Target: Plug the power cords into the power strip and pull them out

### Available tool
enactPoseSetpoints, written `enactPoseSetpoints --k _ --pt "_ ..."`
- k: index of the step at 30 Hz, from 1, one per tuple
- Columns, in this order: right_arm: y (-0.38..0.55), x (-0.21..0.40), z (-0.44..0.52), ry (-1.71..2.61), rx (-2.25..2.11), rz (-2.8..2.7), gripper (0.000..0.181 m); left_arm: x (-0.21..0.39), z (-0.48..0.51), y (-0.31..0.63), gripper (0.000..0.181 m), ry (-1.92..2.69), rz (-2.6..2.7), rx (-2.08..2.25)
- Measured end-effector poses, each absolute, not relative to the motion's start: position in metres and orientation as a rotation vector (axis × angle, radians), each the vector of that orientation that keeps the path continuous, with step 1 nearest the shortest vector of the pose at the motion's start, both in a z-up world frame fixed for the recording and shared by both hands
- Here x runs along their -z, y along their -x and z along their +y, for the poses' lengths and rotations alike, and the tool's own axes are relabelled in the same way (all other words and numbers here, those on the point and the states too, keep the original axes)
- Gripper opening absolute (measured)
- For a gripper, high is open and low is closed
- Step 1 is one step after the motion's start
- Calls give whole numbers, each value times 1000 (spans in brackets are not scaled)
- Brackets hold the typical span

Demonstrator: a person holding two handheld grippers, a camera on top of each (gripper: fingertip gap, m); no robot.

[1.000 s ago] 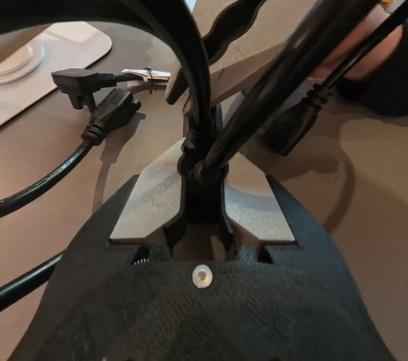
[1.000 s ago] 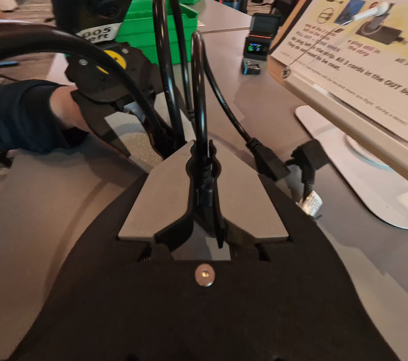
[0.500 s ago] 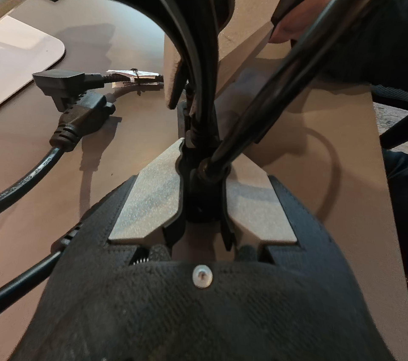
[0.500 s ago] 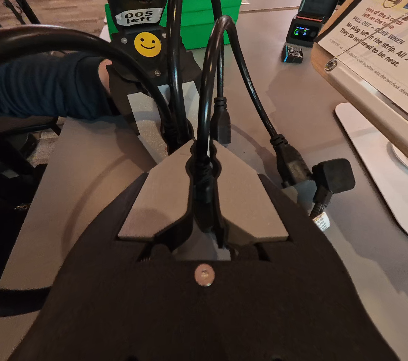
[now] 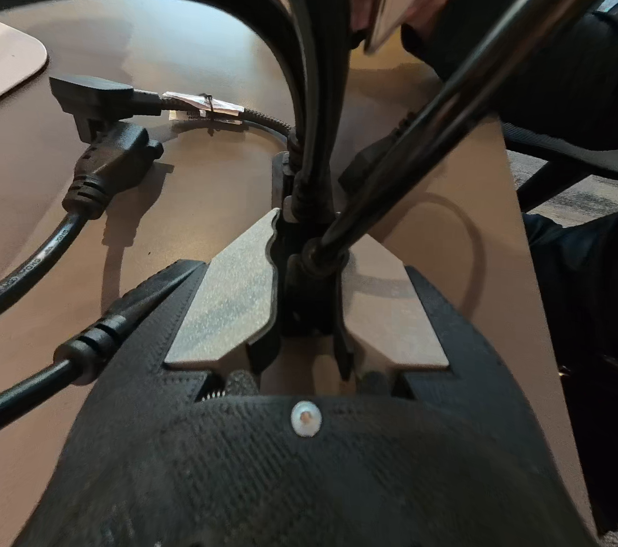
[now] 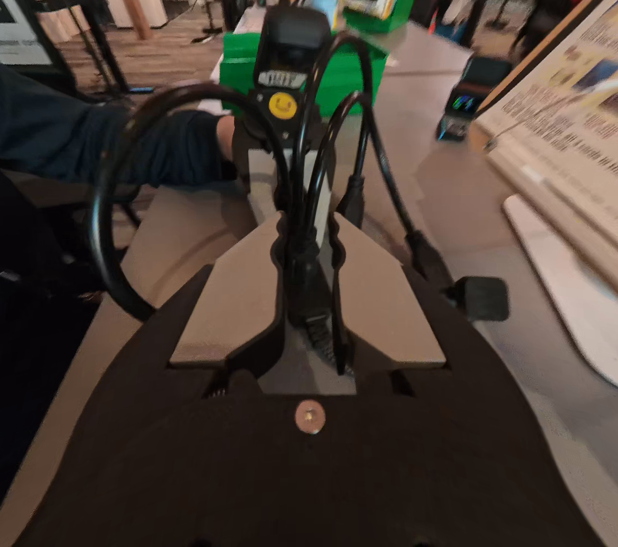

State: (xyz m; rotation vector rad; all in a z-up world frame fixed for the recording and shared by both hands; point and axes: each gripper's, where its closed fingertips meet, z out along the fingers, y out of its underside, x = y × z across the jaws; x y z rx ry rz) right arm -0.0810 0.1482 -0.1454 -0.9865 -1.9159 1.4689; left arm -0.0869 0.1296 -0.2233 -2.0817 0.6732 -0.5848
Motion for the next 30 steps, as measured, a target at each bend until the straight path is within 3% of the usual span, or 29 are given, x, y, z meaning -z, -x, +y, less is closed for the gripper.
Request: enactPoseSetpoints --k 4,12,30 --pt "84 183 145 1093 -1405 -2080 33 224 124 79 29 2060 758 589" --pt "86 215 118 1024 -1283 -2264 29 224 124 74 29 2048 793 569" --pt "95 206 112 997 -1412 -2177 19 222 121 80 26 2048 754 555"
